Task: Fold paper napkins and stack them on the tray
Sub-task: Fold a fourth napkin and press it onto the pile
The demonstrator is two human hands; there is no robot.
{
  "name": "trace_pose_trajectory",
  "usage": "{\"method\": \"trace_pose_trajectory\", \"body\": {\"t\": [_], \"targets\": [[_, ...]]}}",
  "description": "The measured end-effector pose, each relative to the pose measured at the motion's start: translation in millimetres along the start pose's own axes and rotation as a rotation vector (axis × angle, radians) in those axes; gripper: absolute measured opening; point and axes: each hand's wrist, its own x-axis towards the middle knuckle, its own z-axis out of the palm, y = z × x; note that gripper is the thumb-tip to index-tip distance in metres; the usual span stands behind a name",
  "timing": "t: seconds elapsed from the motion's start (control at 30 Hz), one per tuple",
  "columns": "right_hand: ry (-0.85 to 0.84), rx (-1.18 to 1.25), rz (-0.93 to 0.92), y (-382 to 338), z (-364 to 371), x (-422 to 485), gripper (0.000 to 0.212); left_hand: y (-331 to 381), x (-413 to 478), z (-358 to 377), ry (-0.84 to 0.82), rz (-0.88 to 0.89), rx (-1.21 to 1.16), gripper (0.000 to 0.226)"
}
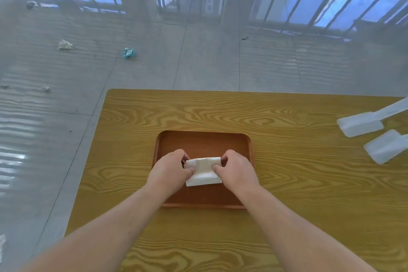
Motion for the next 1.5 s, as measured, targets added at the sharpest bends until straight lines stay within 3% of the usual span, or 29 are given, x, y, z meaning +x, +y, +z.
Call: {"method": "trace_pose_trajectory", "body": {"t": [0.1, 0.2, 0.3, 0.4, 0.5, 0.6, 0.67, 0.77, 0.93, 1.17, 1.33, 1.5], "targets": [[-0.009, -0.017, 0.053, 5, 2, 2, 0.040, 1, 0, 4, 0.056, 0.106, 0.110, 0.071], [-0.026, 0.006, 0.053, 5, 4, 3, 0.054, 4, 1, 7, -0.009, 0.290, 0.440, 0.101], [-0.035, -0.036, 0.012, 4, 4, 2, 0.056, 5, 9, 9, -0.019, 0.385, 0.614, 0.091], [-0.058, -0.091, -0.048, 7, 2, -1, 0.055, 9, 19, 4, 0.001, 0.433, 0.606, 0.073], [-0.024, -0.165, -0.139, 7, 1, -5, 0.054, 12, 20, 3, -0.001, 0.430, 0.589, 0.074], [0.147, -0.330, -0.383, 9, 3, -11, 0.051, 6, 9, 7, 0.022, 0.423, 0.572, 0.086], [0.228, -0.372, -0.579, 13, 7, -20, 0.044, -1, -3, 10, 0.034, 0.506, 0.569, 0.083], [0.173, -0.382, -0.738, 24, 19, -33, 0.044, -11, -14, 19, 0.052, 0.664, 0.596, 0.067], [-0.107, -0.486, -0.605, 37, 30, -27, 0.063, -20, -17, 31, -0.082, 0.536, 0.625, 0.079], [-0.111, -0.568, -0.601, 42, 38, -27, 0.069, -14, -33, 45, -0.073, 0.453, 0.668, 0.088], [-0.131, -0.578, -0.558, 40, 44, -31, 0.070, -13, -33, 42, -0.033, 0.508, 0.680, 0.085], [-0.209, -0.539, -0.522, 40, 41, -33, 0.071, -17, -32, 44, -0.103, 0.481, 0.568, 0.080]]}}
